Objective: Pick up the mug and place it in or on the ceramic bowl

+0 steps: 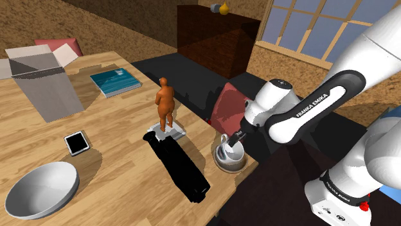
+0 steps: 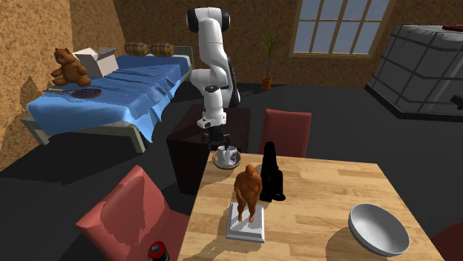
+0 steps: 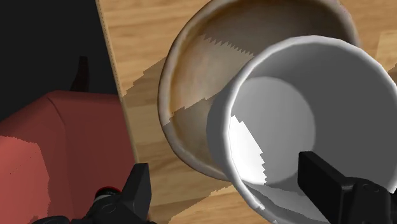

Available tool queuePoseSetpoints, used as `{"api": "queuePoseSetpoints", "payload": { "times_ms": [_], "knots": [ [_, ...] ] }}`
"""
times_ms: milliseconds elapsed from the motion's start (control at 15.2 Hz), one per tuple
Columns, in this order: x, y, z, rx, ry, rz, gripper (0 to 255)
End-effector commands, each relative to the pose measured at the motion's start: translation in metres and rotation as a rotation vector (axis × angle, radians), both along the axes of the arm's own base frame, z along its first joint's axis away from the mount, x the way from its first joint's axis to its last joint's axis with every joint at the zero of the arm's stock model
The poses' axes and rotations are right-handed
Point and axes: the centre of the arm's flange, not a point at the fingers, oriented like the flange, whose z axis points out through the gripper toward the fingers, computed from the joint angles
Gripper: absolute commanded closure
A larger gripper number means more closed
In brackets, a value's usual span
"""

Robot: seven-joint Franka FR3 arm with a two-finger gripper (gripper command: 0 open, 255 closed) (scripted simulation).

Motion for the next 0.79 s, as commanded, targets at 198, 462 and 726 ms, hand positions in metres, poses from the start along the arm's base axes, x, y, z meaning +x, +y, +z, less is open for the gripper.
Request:
{"api": "queuePoseSetpoints", "payload": {
  "times_ms": [198, 462, 726],
  "knots": [
    [-0.009, -0.004, 0.049, 0.0, 0.0, 0.0, 0],
    [-0.009, -0.004, 0.049, 0.0, 0.0, 0.0, 0],
    [-0.009, -0.004, 0.049, 0.0, 0.0, 0.0, 0]
  ]
}}
